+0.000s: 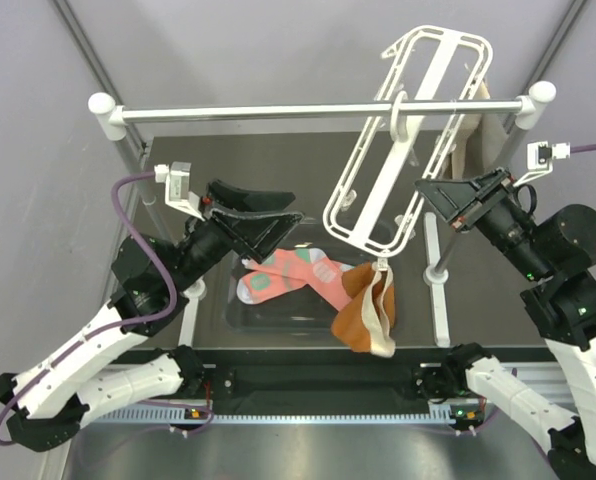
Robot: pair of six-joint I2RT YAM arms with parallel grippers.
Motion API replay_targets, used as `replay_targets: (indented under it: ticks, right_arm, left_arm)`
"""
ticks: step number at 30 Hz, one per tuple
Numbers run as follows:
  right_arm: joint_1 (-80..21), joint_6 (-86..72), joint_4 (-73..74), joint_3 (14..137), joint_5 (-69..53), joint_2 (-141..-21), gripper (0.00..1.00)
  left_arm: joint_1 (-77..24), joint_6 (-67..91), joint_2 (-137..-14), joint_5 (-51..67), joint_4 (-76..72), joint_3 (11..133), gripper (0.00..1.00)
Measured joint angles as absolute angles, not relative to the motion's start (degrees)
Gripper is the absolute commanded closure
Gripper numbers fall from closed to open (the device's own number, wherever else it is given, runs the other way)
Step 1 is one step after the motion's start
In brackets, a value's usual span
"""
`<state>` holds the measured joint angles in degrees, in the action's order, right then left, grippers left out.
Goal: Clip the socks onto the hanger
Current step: Adjust the hanger on the clothesline.
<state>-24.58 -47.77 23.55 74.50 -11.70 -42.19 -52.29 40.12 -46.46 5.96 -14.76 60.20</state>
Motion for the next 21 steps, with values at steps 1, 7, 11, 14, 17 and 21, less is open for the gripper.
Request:
replay_targets:
  ticks: [1, 7, 11, 14, 17, 21]
  right_arm:
    - [-24.6, -48.8, 22.3, 73.7, -12.2, -42.2, 0.77]
    - [-24.6, -54.8, 14.3, 68.5, -14.1, -42.3, 0.77]
    - [-25.0, -57.0, 10.8, 67.9, -14.9, -43.8, 0.72]
    - [-26.7, -57.1, 8.7, 67.9, -15.6, -45.0, 0.66]
    - [-28.0, -56.0, 8.2, 67.9, -16.3, -46.0, 0.57]
    - [-28.1, -52.4, 9.3, 68.0, -16.0, -45.9, 0.42]
  left_arm:
    - [-52.3, 40.1, -46.1, 5.7, -14.4, 59.9, 0.20]
    - [-52.3, 39.4, -44.0, 4.6, -12.8, 59.6, 0.20]
    - [-52.3, 39.1, -43.7, 4.2, -12.5, 59.6, 0.20]
    - [-52.3, 39.0, -43.6, 3.8, -11.8, 59.6, 0.20]
    - [-52.3, 39.0, -43.6, 3.5, -10.9, 59.6, 0.20]
    - [-52.4, 38.8, -43.5, 3.4, -8.7, 59.6, 0.20]
